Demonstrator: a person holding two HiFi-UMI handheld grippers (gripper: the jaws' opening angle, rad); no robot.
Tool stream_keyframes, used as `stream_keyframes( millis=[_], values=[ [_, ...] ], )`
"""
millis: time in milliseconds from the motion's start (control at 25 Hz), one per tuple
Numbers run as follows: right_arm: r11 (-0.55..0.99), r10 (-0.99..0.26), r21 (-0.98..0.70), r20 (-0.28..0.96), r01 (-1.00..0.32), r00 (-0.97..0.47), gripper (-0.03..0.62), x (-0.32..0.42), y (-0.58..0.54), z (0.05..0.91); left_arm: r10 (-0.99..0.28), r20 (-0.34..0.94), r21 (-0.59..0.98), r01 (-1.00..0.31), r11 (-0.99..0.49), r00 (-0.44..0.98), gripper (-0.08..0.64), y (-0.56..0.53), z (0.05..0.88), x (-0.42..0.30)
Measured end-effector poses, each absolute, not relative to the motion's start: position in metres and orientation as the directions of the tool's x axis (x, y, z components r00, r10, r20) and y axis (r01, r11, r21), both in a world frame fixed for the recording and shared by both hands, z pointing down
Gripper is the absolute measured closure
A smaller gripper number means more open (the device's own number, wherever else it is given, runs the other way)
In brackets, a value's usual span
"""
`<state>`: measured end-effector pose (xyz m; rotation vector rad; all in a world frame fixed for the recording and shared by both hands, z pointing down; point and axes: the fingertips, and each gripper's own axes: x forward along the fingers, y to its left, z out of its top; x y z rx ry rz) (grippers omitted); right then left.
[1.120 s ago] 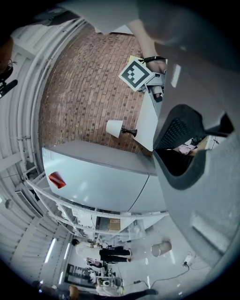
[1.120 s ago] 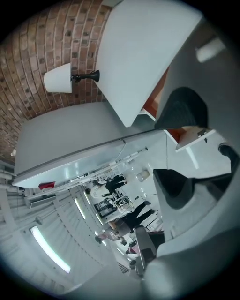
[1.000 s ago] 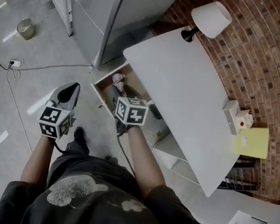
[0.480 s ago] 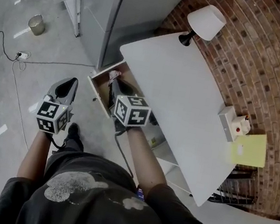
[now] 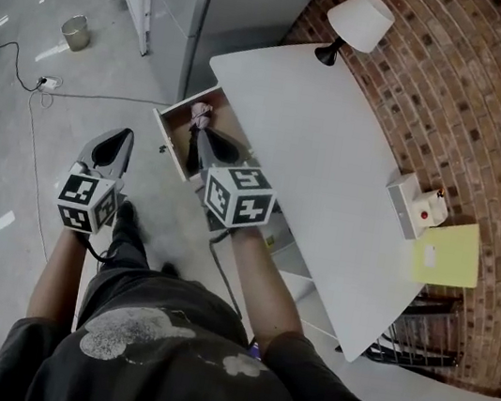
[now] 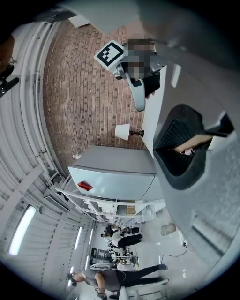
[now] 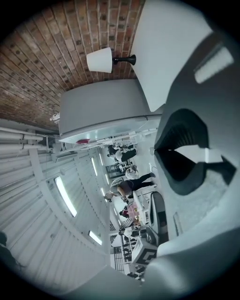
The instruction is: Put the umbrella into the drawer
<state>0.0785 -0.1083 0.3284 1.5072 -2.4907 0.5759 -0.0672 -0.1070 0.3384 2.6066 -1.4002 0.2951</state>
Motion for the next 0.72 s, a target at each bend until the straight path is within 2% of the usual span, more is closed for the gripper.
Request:
stream_keyframes(
  millis=[280, 720],
  values=[
    [0.427, -0.810, -0.229, 0.333, -0.874, -0.483, 0.588, 0.099, -0.051, 0.332, -0.812, 0.279, 0.060, -0.854, -0.518, 0.512, 0.549, -0.049, 0.341, -0.062],
    [0.429, -0.809, -0.238, 0.328, -0.871, -0.488, 0.588, 0.106, -0.031, 0.334, -0.828, 0.284, 0.042, -0.869, -0.493, 0.483, 0.549, -0.017, 0.338, -0.065]
  ],
)
